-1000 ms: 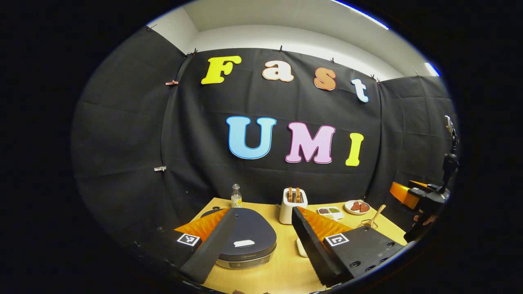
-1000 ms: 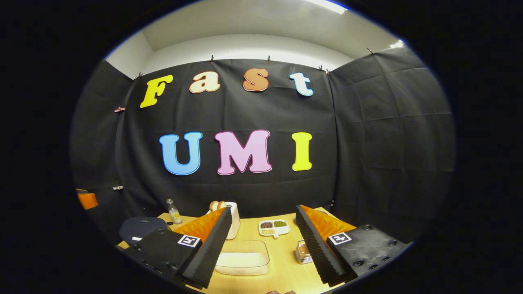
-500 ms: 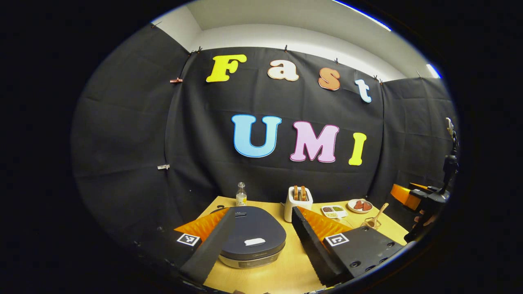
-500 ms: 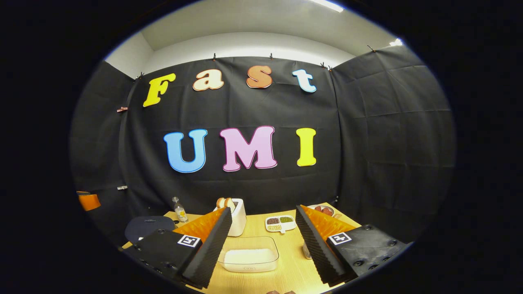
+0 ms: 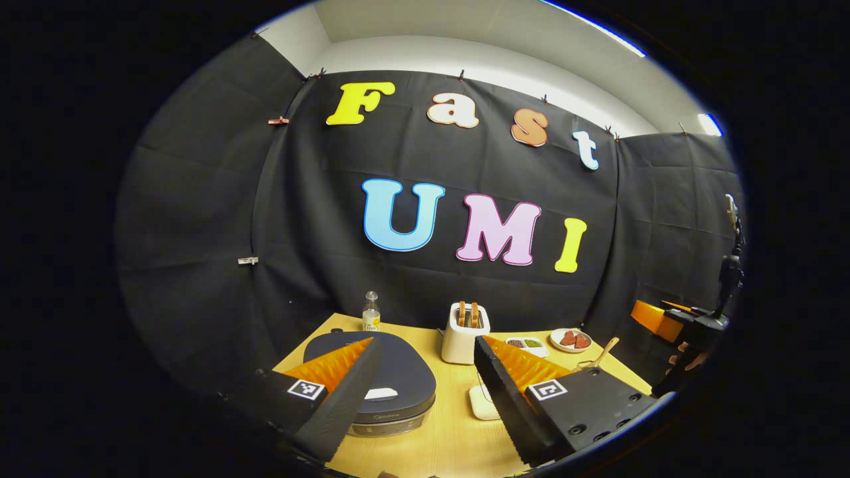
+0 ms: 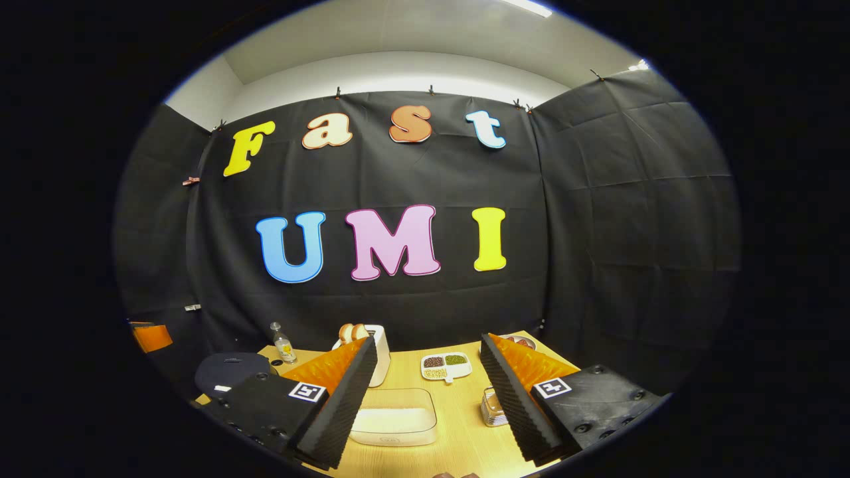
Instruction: Close the left gripper, press the button to open the rice cooker; take a wooden spoon from the chopstick holder with the right hand, scoop a spoonful of rice and pour it into the rice cooker, then put the wooden spoon back into the chopstick holder.
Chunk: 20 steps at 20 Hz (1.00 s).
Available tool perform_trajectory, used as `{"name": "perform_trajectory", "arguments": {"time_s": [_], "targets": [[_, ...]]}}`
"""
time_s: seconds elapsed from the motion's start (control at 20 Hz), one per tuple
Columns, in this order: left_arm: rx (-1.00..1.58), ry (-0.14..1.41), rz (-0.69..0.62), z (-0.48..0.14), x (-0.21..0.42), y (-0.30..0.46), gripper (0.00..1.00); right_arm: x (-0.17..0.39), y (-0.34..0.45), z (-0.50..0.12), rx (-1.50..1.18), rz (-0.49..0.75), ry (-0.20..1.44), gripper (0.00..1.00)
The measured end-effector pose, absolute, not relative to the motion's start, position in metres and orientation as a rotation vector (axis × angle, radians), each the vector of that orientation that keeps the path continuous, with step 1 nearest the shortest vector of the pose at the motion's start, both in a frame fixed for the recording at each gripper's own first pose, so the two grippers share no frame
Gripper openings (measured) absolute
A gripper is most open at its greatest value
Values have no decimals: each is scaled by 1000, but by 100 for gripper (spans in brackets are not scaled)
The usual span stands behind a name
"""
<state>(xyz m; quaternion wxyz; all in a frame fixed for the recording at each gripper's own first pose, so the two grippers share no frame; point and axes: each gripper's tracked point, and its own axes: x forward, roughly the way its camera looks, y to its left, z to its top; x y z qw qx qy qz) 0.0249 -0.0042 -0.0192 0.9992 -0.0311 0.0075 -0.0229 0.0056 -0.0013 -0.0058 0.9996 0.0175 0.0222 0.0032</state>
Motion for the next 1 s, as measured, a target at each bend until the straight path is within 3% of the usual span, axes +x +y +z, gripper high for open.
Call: {"name": "perform_trajectory", "arguments": {"time_s": [0.5,0.6,0.75,0.9,0.95,1.0], "targets": [[-81,92,12,-34,63,-2,95,20,-49,-25,47,-30,90,98],[-113,118,26,-38,70,3,88,25,-56,-27,48,-33,96,98],[-159,176,24,-53,81,6,60,29,-68,-31,47,-34,105,98],[-202,248,10,-70,90,11,45,31,-81,-38,31,-39,120,98],[-196,264,17,-76,93,15,31,32,-85,-42,31,-43,132,98],[-182,276,25,-79,95,19,25,30,-88,-46,36,-45,142,98]]}}
